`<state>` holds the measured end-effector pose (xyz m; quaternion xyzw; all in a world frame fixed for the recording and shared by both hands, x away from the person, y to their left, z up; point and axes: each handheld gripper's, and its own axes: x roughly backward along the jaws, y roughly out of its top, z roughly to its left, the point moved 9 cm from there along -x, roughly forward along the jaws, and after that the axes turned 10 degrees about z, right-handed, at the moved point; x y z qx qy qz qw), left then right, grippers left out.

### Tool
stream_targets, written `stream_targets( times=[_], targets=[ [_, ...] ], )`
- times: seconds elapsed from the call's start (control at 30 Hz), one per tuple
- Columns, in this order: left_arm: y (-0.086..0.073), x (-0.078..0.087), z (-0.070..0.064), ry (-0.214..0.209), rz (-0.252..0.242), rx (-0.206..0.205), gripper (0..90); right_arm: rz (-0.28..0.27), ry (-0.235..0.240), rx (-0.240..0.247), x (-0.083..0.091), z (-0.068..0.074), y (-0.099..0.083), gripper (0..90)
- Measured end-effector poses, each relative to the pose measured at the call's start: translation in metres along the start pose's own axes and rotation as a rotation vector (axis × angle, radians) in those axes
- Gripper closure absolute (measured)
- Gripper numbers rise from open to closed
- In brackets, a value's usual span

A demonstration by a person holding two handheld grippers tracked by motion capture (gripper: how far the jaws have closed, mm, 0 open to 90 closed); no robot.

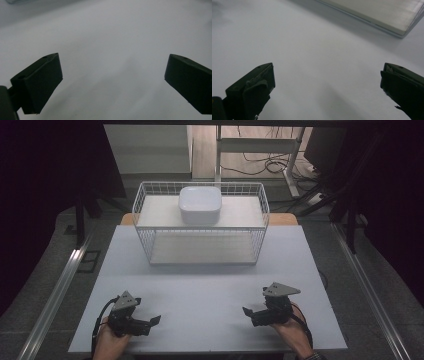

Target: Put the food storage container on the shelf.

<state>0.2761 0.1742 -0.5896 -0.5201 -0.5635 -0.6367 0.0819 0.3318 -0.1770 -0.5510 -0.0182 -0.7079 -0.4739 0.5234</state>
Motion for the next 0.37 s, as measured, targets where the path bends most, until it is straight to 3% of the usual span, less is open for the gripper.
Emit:
stream_targets(
  times=[0.1,0.37],
  targets=[
    [-0.004,-0.004,0.004,-0.006,0.028,0.031,1.2,0.031,-0.010,-0.008,-0.004,-0.004,-0.010,0.0],
    [-0.006,-0.008,0.003,-0.008,0.053,0.026,1.0,0.077,-0.054,-0.017,-0.011,-0.013,-0.020,0.0]
  ],
)
